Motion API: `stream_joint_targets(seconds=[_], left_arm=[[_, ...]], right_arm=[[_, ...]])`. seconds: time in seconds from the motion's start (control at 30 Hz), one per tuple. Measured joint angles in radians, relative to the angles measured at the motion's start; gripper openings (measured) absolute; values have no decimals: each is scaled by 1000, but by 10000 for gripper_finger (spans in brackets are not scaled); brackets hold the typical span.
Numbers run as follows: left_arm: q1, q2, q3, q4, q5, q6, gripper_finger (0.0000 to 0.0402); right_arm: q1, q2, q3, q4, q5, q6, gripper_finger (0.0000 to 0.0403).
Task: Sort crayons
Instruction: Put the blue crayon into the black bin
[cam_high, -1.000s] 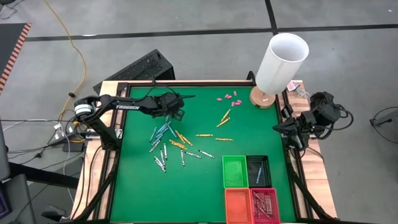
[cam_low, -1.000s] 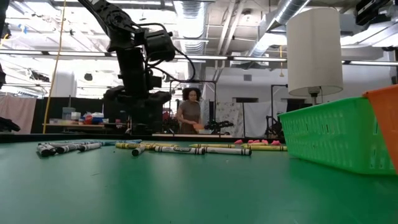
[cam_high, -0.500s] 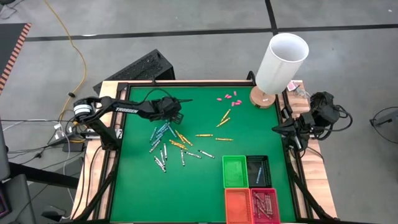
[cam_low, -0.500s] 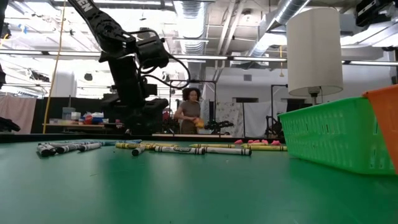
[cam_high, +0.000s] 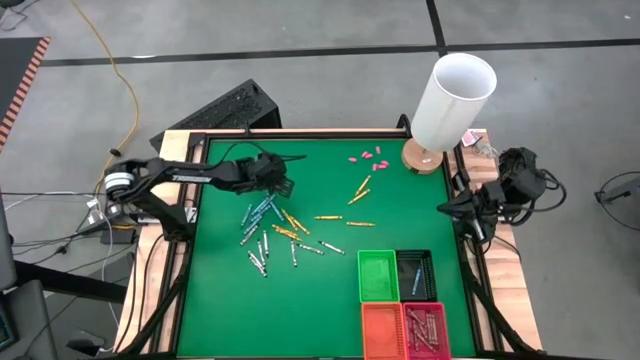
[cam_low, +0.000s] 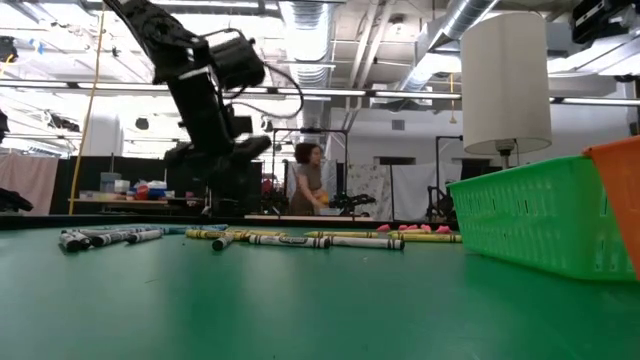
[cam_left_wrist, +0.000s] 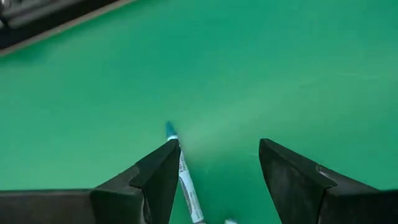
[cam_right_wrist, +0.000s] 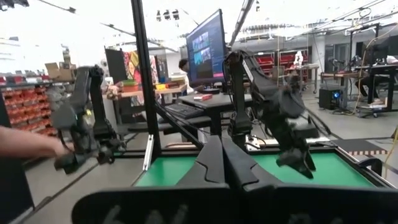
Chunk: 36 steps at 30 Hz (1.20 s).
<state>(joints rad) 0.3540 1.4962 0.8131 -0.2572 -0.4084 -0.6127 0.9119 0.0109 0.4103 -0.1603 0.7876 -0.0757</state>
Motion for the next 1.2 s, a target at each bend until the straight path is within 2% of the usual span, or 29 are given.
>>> stream_joint_targets(seconds=[0.27, 0.47, 0.6, 0.77, 1.03, 1.2], left_arm=[[-38, -105, 0, 27, -19, 5, 210], [-87, -111, 0, 16, -32, 7, 210], [-116, -111, 0, 16, -96, 1, 210], [-141, -122, 0, 42, -102, -10, 210], [-184, -124, 0, 95, -37, 111, 210], [-167, -171, 0, 0, 5, 133, 210]], right_arm=[[0, 0, 0, -14, 28, -10, 0], [0, 0, 0, -11, 27, 0, 0], [0, 0, 0, -11, 27, 0, 0], [0, 0, 0, -11, 27, 0, 0], [0, 0, 0, -11, 26, 0, 0], [0, 0, 0, -16, 26, -2, 0]])
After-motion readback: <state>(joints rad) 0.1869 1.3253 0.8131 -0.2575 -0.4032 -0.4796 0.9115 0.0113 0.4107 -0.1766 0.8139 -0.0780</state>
